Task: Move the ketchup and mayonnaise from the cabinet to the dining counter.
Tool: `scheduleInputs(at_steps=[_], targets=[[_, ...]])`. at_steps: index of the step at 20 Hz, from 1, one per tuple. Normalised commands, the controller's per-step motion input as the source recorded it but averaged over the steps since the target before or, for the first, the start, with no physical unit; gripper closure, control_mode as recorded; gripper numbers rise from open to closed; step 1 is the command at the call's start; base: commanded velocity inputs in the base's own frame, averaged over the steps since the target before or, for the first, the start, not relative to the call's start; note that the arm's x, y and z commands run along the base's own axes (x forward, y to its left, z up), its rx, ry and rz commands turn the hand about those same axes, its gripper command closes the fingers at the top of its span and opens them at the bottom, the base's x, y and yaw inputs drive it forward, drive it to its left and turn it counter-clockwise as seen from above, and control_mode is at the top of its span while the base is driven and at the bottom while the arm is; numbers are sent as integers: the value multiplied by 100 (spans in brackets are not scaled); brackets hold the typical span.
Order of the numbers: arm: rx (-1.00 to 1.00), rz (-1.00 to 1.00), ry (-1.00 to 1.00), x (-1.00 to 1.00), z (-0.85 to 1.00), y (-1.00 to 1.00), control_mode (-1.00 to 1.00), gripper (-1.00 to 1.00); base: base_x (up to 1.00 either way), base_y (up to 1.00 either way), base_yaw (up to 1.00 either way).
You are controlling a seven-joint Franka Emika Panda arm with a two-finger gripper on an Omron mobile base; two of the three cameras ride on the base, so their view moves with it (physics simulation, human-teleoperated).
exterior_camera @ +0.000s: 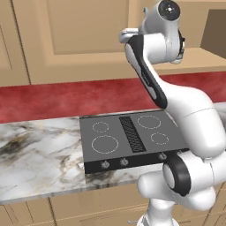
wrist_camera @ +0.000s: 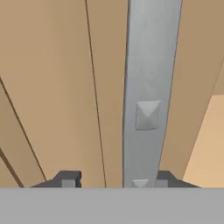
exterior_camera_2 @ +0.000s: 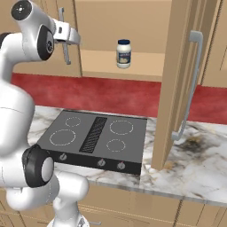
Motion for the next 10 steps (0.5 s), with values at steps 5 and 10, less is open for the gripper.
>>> scheduleInputs(at_steps=[5, 10], targets=[[2, -6, -5, 9, -2, 9, -100, 100, 0, 0, 0], [14, 0, -10, -40, 0, 16, -100, 100, 0, 0, 0]])
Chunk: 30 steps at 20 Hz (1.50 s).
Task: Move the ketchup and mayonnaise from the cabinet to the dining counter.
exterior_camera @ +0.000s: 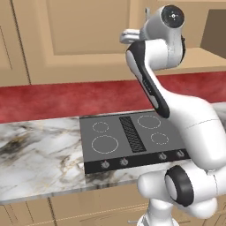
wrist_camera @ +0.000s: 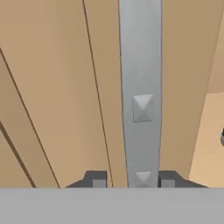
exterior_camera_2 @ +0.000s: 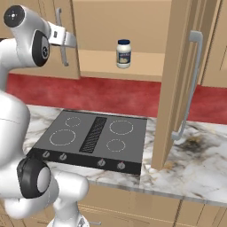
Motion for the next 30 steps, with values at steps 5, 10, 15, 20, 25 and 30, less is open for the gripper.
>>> scheduleInputs(at_steps=[5, 10, 15, 20, 25, 30], targets=[[13, 0, -12, -56, 1, 25, -100, 100, 0, 0, 0], [3, 0, -4, -57, 12, 26, -100, 100, 0, 0, 0], [0, 0, 0, -59, 20, 28, -100, 100, 0, 0, 0], [0, 0, 5, -60, 19, 30, -100, 100, 0, 0, 0], [0, 0, 3, -61, 14, 30, -100, 100, 0, 0, 0], [0, 0, 0, -64, 4, 39, -100, 100, 0, 0, 0]])
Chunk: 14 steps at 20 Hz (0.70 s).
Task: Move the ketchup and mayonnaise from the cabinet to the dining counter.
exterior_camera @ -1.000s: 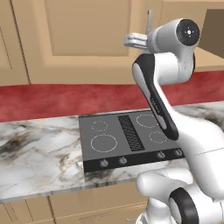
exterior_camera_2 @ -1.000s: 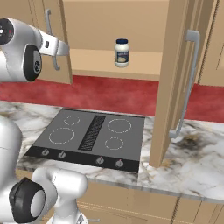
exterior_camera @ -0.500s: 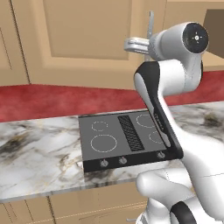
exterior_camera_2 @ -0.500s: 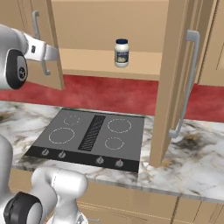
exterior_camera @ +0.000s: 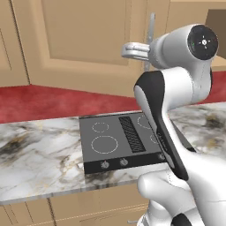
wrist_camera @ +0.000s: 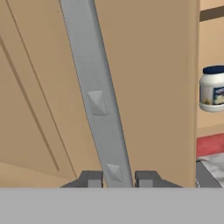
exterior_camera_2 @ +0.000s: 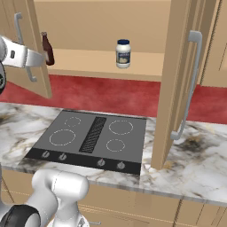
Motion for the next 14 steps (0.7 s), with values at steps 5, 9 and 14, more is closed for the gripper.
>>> scheduleInputs(at_steps=[5, 9, 14], targets=[[0, 0, 0, -66, 0, 41, -100, 100, 0, 0, 0], [1, 0, 0, -57, 0, 31, -100, 100, 0, 0, 0], [6, 0, 0, -53, 0, 13, -100, -100, 0, 0, 0]])
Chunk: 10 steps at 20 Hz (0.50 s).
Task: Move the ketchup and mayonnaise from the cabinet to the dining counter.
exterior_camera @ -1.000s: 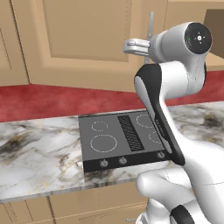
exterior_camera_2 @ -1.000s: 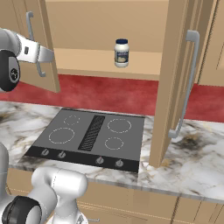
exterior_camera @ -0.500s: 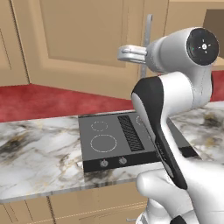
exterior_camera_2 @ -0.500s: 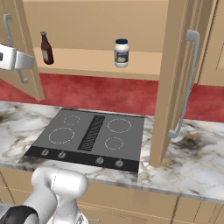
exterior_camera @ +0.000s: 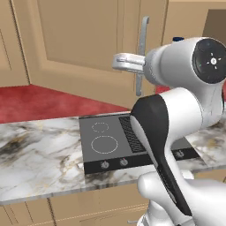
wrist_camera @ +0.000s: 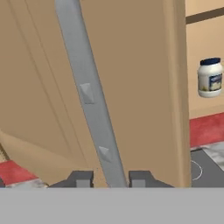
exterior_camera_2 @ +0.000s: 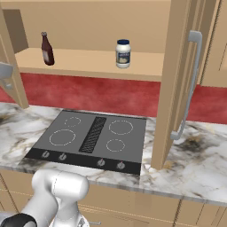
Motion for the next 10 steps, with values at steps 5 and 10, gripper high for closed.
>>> scheduleInputs(at_steps=[5, 10], targets=[[11, -4, 0, -45, 0, -14, -100, -100, 0, 0, 0], [15, -3, 0, -54, 1, -26, -100, -100, 0, 0, 0]])
